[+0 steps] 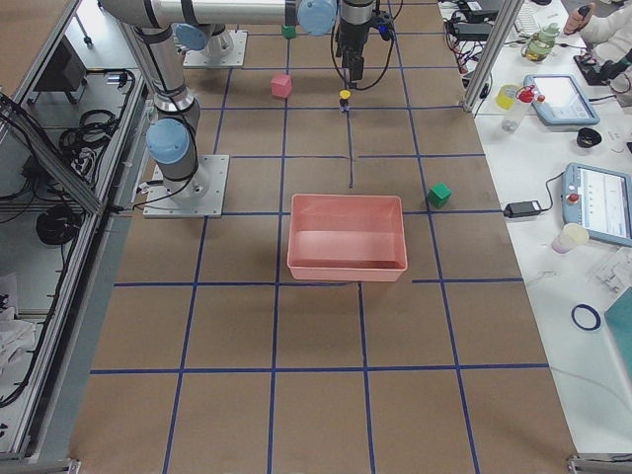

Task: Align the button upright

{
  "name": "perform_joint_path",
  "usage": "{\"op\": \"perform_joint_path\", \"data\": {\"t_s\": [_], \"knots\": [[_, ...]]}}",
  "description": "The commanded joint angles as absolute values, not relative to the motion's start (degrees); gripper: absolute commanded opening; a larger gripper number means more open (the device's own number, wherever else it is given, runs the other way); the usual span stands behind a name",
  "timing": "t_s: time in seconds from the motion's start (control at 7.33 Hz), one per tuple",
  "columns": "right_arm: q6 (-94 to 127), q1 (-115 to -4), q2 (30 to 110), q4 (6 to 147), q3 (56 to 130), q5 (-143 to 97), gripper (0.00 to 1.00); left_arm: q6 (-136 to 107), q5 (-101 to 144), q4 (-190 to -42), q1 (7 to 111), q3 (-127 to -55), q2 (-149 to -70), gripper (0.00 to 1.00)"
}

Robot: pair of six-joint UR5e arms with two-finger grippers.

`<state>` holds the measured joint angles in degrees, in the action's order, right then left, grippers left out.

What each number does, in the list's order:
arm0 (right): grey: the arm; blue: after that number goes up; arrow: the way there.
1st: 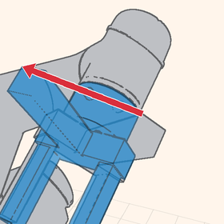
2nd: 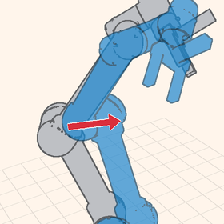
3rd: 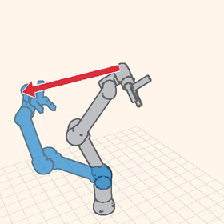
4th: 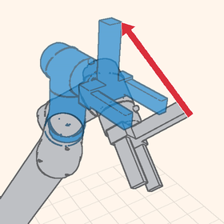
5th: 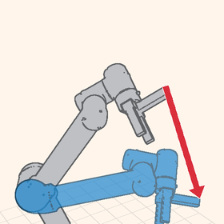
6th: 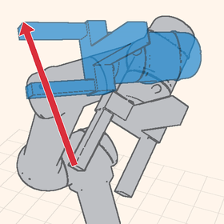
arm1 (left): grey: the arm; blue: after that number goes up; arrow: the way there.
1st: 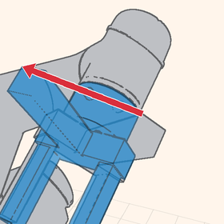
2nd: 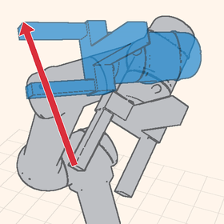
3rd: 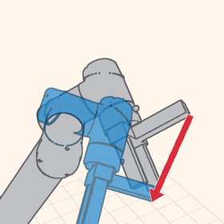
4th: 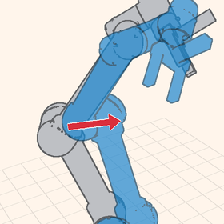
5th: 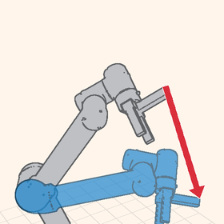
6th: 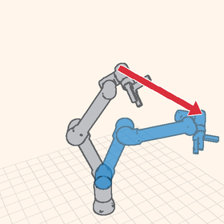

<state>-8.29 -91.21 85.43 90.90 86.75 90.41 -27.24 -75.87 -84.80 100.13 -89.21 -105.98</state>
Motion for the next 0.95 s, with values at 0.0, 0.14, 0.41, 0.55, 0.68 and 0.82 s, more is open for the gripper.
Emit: {"op": "perform_joint_path", "data": {"t_s": [0.0,0.14,0.41,0.55,0.68,0.82], "knots": [[-8.35,-91.23,85.43,90.88,86.75,90.35,1.00,-14.14,-82.06,-91.57,98.97,-89.64,-97.25,1.00],[-8.35,-91.23,85.43,90.88,86.75,90.35,1.00,-9.63,-84.35,-93.41,98.88,-89.91,-93.38,1.00],[-8.35,-91.23,85.43,90.97,86.75,91.31,1.00,5.11,-92.50,-92.82,98.79,-89.65,-88.61,1.00],[-8.35,-91.23,85.43,90.88,86.75,91.23,1.00,6.14,-93.68,-92.55,97.83,-89.56,-88.16,1.00],[-8.35,-91.23,85.43,90.88,86.75,91.32,1.00,6.76,-93.34,-88.02,95.82,-89.65,-88.24,1.00],[-8.35,-91.23,85.43,90.97,86.75,91.32,1.00,7.81,-93.08,-85.11,92.32,-89.74,-88.24,1.00]]}}
